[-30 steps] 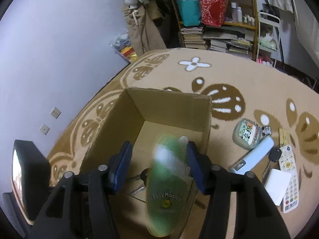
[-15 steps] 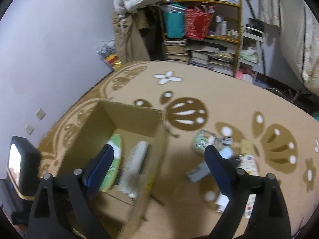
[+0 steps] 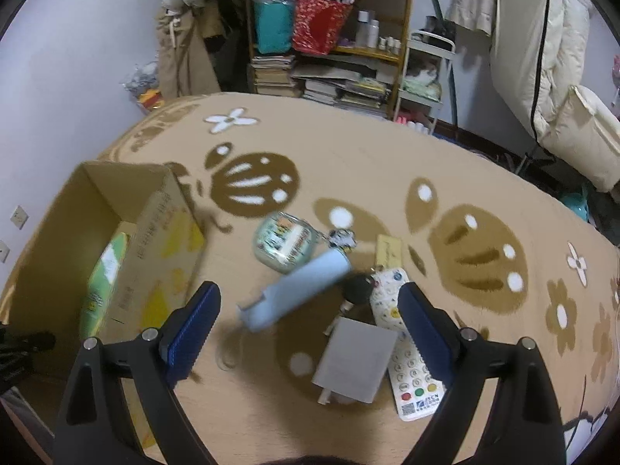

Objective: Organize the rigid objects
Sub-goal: 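Move the right gripper back over the white charger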

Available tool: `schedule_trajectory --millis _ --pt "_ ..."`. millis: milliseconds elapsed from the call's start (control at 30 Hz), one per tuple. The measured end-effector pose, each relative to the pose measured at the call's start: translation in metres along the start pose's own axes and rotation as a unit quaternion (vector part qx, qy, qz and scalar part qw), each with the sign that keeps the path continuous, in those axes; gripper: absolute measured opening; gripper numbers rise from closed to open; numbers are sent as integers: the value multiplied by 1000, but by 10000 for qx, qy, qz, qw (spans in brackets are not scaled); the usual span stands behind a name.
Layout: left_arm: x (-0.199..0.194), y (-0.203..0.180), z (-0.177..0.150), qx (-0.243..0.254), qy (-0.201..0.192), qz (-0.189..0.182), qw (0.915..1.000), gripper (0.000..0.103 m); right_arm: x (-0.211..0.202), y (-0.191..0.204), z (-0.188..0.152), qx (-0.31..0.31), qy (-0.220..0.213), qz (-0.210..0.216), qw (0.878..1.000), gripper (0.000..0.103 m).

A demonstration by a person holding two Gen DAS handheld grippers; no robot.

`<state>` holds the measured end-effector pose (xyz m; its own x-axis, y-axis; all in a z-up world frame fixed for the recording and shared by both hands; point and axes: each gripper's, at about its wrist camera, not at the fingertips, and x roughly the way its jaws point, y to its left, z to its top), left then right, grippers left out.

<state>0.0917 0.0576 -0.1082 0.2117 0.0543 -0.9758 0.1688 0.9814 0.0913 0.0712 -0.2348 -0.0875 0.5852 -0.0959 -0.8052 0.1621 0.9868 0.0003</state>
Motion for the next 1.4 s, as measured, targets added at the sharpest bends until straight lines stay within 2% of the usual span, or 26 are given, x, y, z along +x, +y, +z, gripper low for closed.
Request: schedule_trajectory --millis 533,933,1200,1400 --pt "0 0 1 0 3 9 10000 10 37 -12 -29 186 386 -168 9989 98" --pt "0 1 2 -19 8 3 10000 10 58 -16 -50 296 513 -368 9976 97" --pt "1 -1 1 1 -5 36 10000 9 58 -13 -53 273 412 -482 9976 97" --pt "1 -2 1 11 -8 54 10000 9 58 -11 -55 185 380 -694 9967 89"
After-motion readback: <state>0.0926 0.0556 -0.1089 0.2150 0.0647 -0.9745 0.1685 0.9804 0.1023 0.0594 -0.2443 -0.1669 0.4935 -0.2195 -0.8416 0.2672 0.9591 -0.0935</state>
